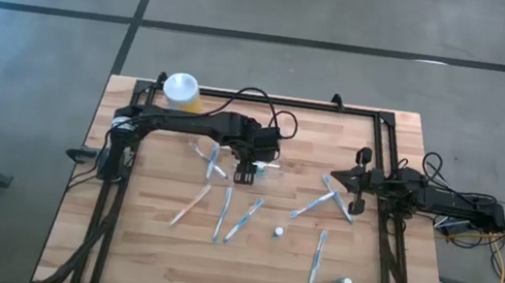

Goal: Pick & Place toothbrushing station
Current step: Put the top mouthwash into the middle section of the transparent organizer

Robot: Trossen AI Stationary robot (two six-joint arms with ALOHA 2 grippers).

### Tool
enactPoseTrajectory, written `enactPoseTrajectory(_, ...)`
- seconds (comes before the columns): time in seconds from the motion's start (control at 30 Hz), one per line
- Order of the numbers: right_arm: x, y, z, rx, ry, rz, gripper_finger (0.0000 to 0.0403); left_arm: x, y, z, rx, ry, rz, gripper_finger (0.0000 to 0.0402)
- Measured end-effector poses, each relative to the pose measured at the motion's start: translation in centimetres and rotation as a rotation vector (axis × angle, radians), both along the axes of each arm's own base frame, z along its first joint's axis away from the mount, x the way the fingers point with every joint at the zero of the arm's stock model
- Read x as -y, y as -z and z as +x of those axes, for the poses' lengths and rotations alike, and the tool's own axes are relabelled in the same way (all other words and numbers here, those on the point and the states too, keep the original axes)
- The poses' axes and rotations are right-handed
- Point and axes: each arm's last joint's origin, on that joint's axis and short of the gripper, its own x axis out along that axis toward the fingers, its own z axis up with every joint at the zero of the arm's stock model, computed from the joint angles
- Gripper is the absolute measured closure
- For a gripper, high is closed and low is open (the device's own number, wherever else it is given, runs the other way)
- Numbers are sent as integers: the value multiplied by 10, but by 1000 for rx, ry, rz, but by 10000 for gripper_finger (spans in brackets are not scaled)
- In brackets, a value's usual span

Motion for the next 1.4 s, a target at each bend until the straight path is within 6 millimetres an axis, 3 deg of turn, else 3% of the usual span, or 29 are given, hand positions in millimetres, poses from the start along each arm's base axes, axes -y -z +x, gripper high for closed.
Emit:
enactPoseTrajectory(0.2,0,0,0,0,10,-2,394,14,-44,-29,87,24,-40,208)
enactPoseTrajectory(0.33,0,0,0,0,13,-2,394,24,-77,-70,254,31,-63,239)
enactPoseTrajectory(0.47,0,0,0,0,13,0,394,33,-80,-115,506,-8,-131,286)
enactPoseTrajectory(0.7,0,0,0,0,11,14,394,44,-39,-190,840,-40,-225,390)
enactPoseTrajectory(0.83,0,0,0,0,8,35,394,45,-9,-216,1020,-16,-224,394)
enactPoseTrajectory(1.17,0,-4,0,45,4,58,394,44,61,-246,1201,4,-190,398)
enactPoseTrajectory(1.4,0,-8,0,77,-2,90,394,43,95,-256,1201,-38,-218,398)
